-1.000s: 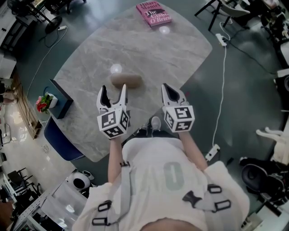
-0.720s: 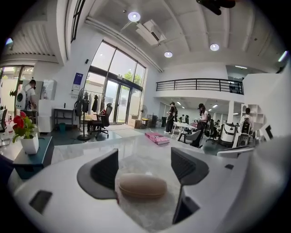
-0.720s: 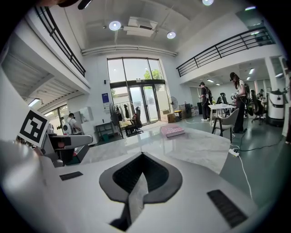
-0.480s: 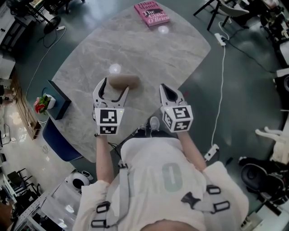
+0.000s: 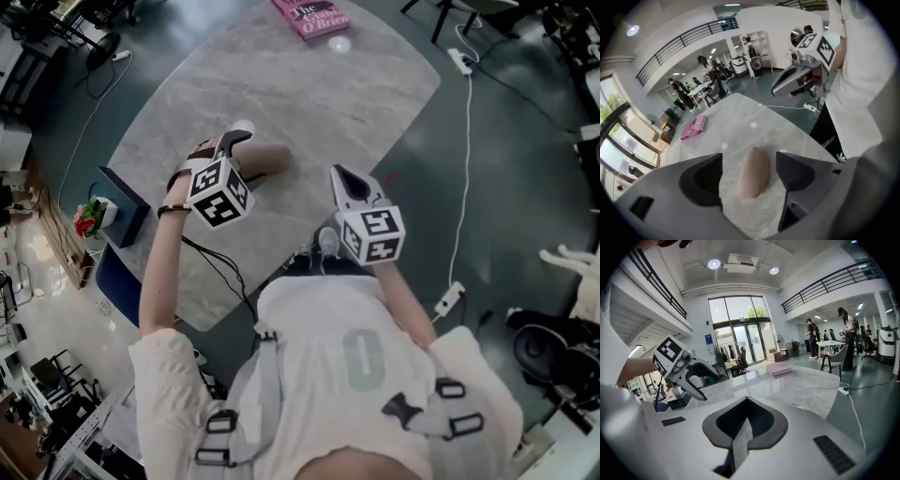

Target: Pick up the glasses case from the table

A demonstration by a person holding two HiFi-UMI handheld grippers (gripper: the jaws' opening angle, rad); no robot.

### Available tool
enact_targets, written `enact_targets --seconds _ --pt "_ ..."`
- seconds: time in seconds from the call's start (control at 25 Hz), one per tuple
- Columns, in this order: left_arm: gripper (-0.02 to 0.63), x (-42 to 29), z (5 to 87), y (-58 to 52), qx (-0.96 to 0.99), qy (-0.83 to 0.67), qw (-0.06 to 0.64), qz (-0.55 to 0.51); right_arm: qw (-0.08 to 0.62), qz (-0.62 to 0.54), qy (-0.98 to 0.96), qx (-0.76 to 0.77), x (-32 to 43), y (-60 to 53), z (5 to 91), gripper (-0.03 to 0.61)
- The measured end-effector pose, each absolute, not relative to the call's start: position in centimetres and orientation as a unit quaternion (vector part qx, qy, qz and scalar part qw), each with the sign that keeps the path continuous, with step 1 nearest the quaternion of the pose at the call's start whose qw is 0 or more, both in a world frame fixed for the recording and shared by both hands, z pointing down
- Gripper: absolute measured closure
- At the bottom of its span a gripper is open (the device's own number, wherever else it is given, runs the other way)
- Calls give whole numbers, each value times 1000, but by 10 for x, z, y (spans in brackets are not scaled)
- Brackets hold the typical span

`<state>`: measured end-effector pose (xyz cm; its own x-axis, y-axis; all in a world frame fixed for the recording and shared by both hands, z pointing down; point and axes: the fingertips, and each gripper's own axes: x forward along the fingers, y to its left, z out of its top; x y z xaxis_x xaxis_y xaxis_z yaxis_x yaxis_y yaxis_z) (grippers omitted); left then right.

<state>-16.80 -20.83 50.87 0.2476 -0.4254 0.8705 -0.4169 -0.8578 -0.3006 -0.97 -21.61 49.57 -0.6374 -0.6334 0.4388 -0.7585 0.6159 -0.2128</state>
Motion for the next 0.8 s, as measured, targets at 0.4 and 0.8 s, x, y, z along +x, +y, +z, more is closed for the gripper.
enact_targets --seconds 0.4,0.8 --pt "244 -191 590 -216 -754 152 -3 -639 176 222 -861 421 1 -220 514 577" --pt "241 -192 622 -217 -748 106 -43 -654 189 244 -849 429 4 -224 528 577"
